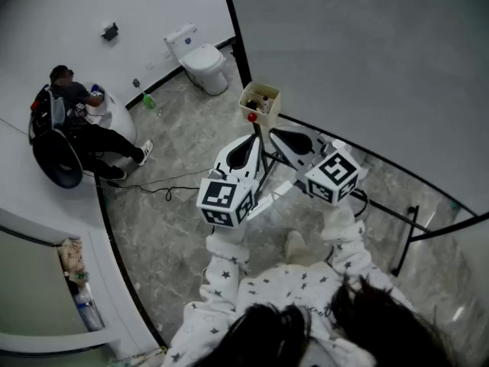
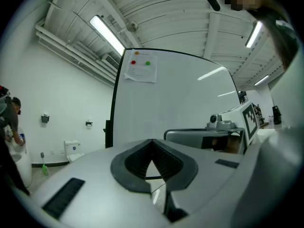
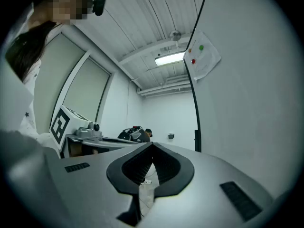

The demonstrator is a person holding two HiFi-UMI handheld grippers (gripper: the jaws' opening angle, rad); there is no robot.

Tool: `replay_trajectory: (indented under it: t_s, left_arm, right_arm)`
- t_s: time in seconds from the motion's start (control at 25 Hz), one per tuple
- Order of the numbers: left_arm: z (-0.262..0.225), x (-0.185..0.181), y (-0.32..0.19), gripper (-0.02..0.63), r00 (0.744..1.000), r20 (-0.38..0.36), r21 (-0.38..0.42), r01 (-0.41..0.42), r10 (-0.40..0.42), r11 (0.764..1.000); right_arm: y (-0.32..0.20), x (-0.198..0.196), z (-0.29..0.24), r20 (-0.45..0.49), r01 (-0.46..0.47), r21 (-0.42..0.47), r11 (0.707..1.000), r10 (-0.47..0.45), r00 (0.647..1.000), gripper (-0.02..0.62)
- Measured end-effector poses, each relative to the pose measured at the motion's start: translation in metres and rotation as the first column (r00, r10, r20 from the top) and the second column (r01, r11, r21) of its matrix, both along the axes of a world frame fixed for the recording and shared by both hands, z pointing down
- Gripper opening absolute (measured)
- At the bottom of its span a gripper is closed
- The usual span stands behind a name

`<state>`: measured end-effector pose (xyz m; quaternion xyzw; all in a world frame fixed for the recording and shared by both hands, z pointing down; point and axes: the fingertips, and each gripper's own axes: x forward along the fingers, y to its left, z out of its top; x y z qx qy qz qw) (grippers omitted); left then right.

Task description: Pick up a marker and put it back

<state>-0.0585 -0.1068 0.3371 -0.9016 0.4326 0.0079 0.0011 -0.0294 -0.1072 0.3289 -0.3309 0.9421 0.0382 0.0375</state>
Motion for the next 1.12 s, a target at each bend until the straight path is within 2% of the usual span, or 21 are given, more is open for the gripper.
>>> replay_trajectory:
  t_s: [0.2,0.36,0.72,0.76,0.8,0.84,1.12]
  left_arm:
    - [-0.007,0.003,-0.055,0.002,1.0,0.012,0.005,0.015,-0.015,1.0]
    - [-0.01,0.007,-0.092,0.002,0.999,-0.006,0.002,0.05,-0.05,0.999]
    - [0.005,0.008,-0.134,0.002,0.996,0.003,-0.048,0.089,-0.089,0.995]
    - [0.005,0.006,-0.137,0.002,0.996,0.006,-0.054,0.092,-0.092,0.994]
    - [0.003,0.004,-0.14,0.002,0.996,0.008,-0.057,0.094,-0.094,0.994]
    - [0.002,0.002,-0.142,0.002,0.996,0.008,-0.059,0.094,-0.094,0.994]
    - [0.032,-0.003,-0.16,0.002,0.998,0.004,-0.075,0.069,-0.069,0.995]
  right_arm:
    - [-0.052,0.007,-0.002,-0.015,0.016,0.004,1.0,-0.016,1.0,0.005]
    - [-0.089,0.012,0.002,-0.044,0.035,-0.001,0.999,-0.035,0.998,0.005]
    - [-0.141,0.016,0.026,-0.055,0.007,-0.028,1.0,-0.009,0.998,0.008]
    - [-0.146,0.014,0.028,-0.046,0.005,-0.036,0.999,-0.007,0.999,0.012]
    - [-0.149,0.013,0.029,-0.035,0.003,-0.047,0.999,-0.005,0.999,0.082]
    - [-0.151,0.011,0.03,-0.024,0.003,-0.059,0.998,-0.004,1.0,0.11]
    - [-0.176,0.007,0.074,-0.081,-0.048,-0.076,0.996,0.042,0.996,0.112]
